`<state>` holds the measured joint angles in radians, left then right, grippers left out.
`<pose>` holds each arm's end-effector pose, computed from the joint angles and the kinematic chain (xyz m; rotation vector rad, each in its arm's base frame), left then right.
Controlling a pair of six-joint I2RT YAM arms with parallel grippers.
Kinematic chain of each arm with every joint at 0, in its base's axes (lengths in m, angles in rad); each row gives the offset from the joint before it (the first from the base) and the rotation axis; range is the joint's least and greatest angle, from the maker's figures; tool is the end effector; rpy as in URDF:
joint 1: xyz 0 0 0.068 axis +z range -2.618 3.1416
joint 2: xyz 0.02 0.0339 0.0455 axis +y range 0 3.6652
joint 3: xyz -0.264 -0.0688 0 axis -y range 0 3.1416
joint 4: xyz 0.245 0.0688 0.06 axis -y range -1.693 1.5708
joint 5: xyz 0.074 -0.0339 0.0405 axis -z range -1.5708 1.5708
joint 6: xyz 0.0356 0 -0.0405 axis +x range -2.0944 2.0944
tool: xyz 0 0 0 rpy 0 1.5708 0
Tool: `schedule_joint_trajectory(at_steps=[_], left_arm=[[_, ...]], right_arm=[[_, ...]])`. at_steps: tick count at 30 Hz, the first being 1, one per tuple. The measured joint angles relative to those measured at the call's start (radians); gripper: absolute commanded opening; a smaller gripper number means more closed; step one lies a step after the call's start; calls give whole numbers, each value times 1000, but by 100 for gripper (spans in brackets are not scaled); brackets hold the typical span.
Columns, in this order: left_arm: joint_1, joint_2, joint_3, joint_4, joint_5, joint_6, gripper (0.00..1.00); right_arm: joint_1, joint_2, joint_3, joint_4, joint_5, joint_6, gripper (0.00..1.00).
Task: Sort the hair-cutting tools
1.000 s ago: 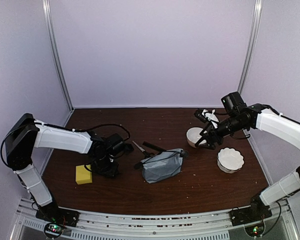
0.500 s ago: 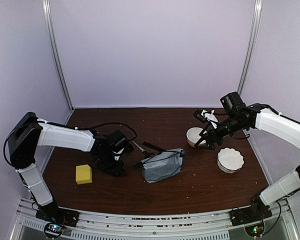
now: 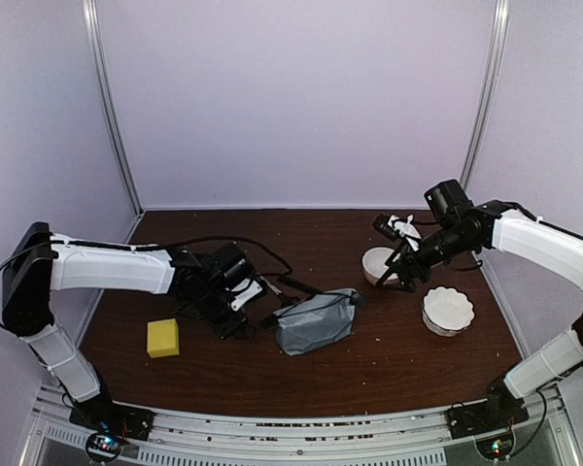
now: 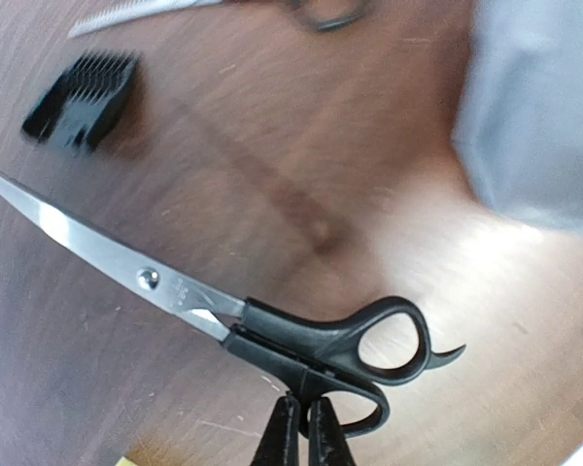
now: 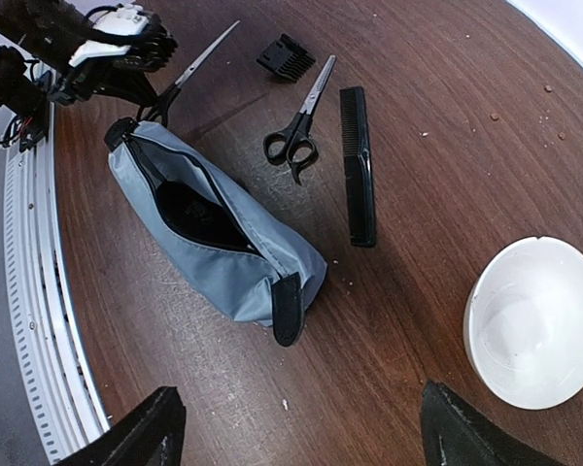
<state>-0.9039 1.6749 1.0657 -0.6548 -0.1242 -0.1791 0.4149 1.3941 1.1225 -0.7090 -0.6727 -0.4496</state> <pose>0.1987 -0.2453 0.1809 0.9725 2.6412 -0.0743 0.2495 0.1341 0.2808 -1.2482 2.0911 0.8338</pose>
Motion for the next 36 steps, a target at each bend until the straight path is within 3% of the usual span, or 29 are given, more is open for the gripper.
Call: schedule_joint_trajectory(at_steps=[6,13,15,18,23,26,30,36], left_arm=[[2,-50,-5,-65,153,159,0],[2,-16,-6,-175,264,223,0],[2,-9,-5,-194,282,225,4],[2,33,12,-227,286,222,18],[1,137,85,-308,177,122,56],[0,139,132,-350,109,30,58],[-10,125,194,-361,51,-110,52],[-20,116,193,-307,43,-294,50]], right_arm=[[11,10,1,-6,0,0,86],[13,11,1,-10,0,-1,86],[16,11,1,-12,0,0,86],[20,11,1,-14,0,-1,86],[24,11,6,-20,0,-1,86],[25,11,6,-21,0,0,86],[28,11,6,-21,1,-1,86],[36,26,13,-27,8,-4,86]])
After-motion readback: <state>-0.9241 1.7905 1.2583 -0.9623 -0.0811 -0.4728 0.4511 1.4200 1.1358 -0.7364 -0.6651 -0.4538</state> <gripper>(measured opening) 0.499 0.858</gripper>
